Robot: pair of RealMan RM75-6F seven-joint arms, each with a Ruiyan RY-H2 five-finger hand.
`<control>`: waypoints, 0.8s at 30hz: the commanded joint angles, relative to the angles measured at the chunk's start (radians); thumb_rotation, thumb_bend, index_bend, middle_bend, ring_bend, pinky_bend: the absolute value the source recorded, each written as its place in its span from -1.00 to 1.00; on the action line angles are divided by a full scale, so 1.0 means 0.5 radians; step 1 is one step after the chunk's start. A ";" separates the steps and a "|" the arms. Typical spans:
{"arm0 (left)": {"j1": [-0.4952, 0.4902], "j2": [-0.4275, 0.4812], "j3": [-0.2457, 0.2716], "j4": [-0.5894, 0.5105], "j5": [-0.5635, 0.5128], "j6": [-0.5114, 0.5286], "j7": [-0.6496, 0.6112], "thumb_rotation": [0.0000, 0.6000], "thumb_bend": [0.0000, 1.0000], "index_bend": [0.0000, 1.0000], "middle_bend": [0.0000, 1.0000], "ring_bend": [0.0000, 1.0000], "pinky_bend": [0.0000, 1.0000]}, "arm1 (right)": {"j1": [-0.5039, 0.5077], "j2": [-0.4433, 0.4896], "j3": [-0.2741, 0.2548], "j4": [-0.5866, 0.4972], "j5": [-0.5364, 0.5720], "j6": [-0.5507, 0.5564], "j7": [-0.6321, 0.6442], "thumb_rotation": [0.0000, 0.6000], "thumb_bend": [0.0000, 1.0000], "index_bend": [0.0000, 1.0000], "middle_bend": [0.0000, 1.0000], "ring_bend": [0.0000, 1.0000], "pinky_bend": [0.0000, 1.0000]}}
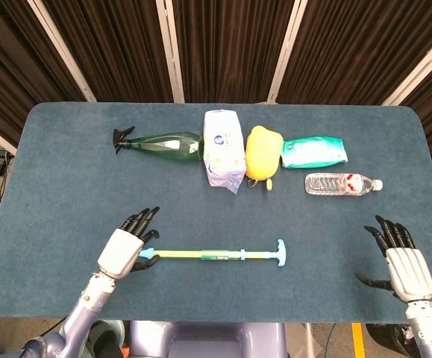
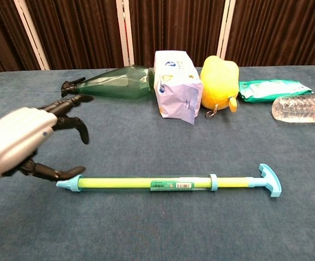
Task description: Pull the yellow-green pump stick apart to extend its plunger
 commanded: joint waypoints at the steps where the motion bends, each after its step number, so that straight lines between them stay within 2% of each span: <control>1: -0.049 -0.063 0.015 0.078 -0.027 -0.093 0.042 1.00 -0.53 -0.19 -1.00 -0.87 -0.55 | -0.001 0.004 0.009 0.008 0.020 -0.005 0.000 1.00 -0.91 -0.68 -0.94 -1.00 -0.90; 17: -0.118 -0.191 0.059 0.245 -0.122 -0.230 0.048 1.00 -0.48 -0.26 -1.00 -0.91 -0.55 | 0.009 -0.003 0.010 0.021 0.053 -0.038 -0.013 1.00 -0.92 -0.68 -0.94 -1.00 -0.90; 21: -0.123 -0.195 0.068 0.242 -0.152 -0.263 0.082 1.00 -0.46 -0.19 -1.00 -0.92 -0.55 | 0.009 -0.007 0.018 0.028 0.068 -0.037 -0.013 1.00 -0.92 -0.67 -0.95 -1.00 -0.90; 24: -0.127 -0.193 0.079 0.232 -0.161 -0.273 0.105 1.00 -0.37 -0.07 -1.00 -0.92 -0.55 | 0.009 -0.006 0.018 0.030 0.068 -0.036 -0.015 1.00 -0.92 -0.67 -0.95 -1.00 -0.90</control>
